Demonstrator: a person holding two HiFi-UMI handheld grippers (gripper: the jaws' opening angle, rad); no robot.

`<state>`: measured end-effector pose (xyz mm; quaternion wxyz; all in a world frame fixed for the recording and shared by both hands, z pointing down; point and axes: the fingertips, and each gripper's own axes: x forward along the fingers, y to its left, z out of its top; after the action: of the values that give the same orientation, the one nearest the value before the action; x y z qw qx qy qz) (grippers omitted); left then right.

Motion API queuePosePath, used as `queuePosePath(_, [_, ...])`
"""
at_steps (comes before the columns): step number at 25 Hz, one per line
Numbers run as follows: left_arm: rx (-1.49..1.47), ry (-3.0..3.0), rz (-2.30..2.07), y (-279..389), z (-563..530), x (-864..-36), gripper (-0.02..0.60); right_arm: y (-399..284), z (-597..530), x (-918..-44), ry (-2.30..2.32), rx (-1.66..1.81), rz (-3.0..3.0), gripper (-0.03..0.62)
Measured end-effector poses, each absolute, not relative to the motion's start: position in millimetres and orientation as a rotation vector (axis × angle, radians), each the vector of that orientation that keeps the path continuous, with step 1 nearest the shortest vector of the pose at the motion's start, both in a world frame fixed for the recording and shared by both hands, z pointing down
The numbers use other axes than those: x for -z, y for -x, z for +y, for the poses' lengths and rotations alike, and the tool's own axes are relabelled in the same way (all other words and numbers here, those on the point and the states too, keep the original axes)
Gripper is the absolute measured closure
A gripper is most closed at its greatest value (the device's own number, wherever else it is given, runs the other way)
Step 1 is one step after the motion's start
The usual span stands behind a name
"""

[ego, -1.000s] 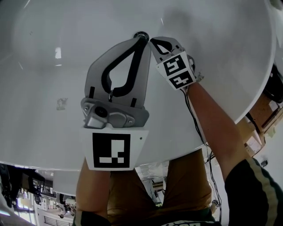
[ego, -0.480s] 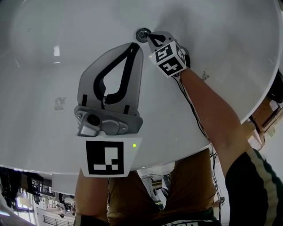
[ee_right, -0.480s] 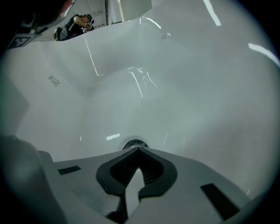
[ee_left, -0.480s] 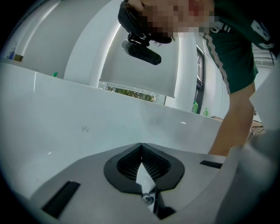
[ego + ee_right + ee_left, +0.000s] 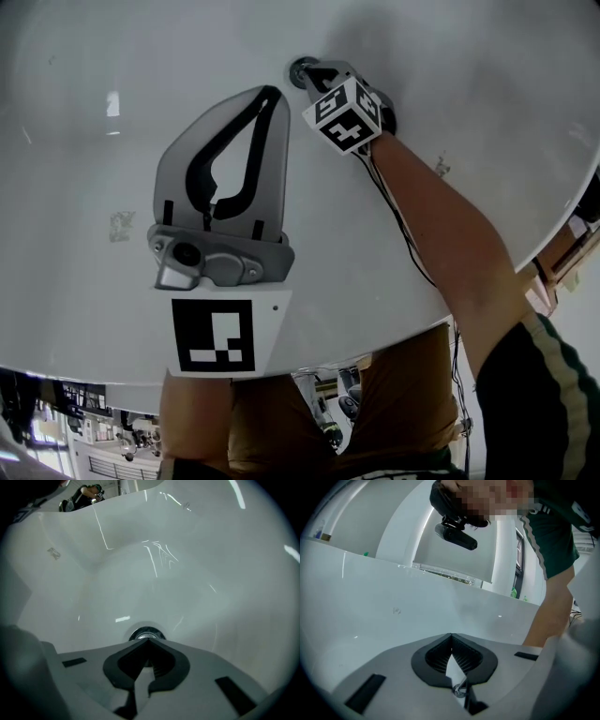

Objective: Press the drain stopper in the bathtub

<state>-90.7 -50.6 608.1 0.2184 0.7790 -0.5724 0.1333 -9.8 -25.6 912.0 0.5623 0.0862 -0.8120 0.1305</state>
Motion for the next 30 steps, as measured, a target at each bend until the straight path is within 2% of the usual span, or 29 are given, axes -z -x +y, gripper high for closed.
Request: queuePosePath(30, [-0.417,-2.189,-1.566,87,-52,-619,0.574,14,-22,-920,-0.256,-0.355,-1.829,0.577])
